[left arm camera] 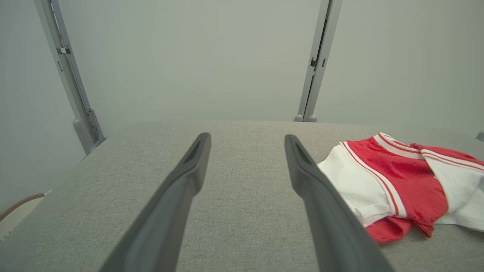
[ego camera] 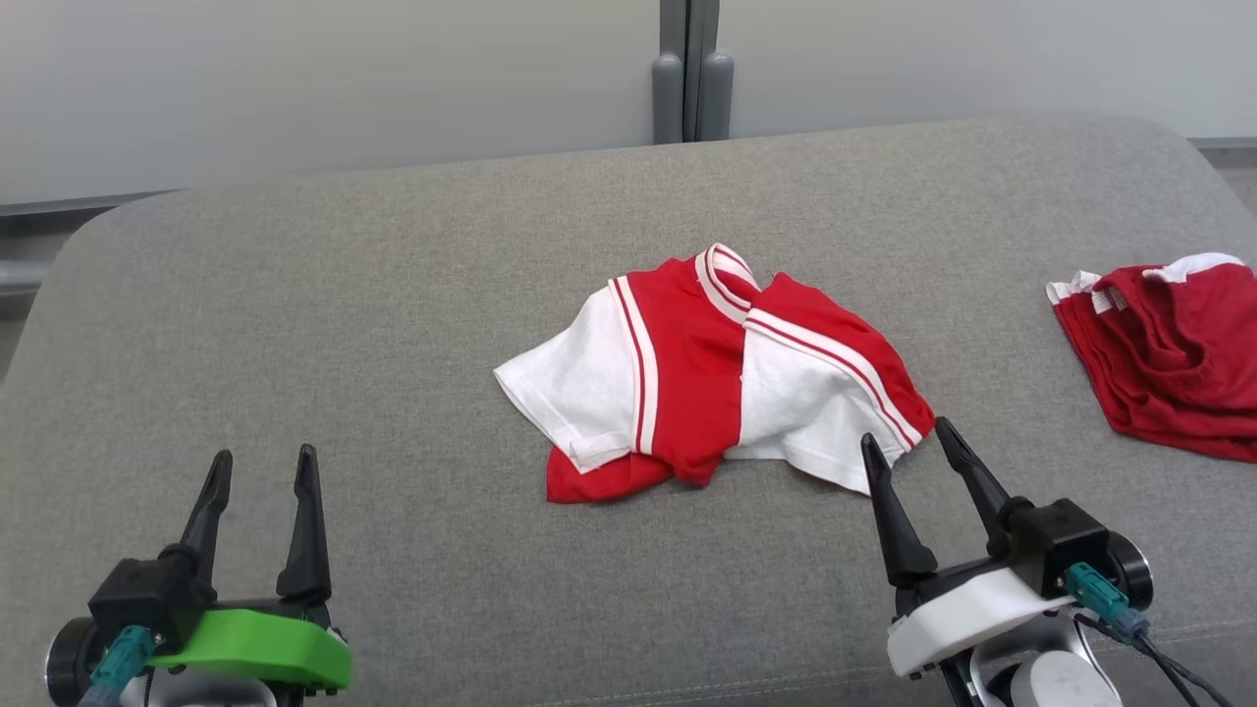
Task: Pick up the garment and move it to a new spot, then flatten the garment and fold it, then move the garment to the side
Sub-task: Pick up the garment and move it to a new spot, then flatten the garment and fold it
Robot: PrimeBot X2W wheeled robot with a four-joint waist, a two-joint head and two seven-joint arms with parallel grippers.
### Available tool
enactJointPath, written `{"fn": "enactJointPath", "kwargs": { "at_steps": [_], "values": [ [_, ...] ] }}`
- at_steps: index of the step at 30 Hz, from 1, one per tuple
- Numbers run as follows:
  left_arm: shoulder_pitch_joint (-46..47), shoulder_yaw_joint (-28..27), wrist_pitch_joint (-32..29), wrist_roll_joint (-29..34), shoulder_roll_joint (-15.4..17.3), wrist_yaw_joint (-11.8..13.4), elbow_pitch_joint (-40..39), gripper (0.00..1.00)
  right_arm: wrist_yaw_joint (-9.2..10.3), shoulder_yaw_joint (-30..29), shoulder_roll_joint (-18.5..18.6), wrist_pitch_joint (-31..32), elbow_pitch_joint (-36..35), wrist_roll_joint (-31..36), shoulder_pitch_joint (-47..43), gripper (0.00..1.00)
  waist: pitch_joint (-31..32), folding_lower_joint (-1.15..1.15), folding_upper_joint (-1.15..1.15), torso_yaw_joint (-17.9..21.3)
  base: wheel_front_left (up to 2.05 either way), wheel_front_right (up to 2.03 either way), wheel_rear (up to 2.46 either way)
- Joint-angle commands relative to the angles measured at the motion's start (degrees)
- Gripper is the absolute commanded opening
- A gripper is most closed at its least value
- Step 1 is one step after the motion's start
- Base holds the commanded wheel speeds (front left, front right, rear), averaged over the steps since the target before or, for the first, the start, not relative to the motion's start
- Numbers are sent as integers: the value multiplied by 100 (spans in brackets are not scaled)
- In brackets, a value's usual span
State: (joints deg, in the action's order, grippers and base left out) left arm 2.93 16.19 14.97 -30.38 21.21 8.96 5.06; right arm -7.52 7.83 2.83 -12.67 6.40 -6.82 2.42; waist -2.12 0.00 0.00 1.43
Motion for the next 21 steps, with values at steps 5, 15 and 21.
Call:
{"fn": "enactJointPath", "kwargs": {
  "at_steps": [5,15,21],
  "values": [
    [-306,19,4,-21,37,43,18,100,6,-19,15,124,-161,42,-257,100,229,0,0,-12,0,0,0],
    [-282,63,-2,-12,54,55,38,100,6,-39,14,213,-289,43,-321,100,216,0,0,-57,0,0,0],
    [-187,91,-37,-9,44,80,11,100,6,-45,24,290,-275,63,-272,100,144,0,0,-125,0,0,0]
  ]
}}
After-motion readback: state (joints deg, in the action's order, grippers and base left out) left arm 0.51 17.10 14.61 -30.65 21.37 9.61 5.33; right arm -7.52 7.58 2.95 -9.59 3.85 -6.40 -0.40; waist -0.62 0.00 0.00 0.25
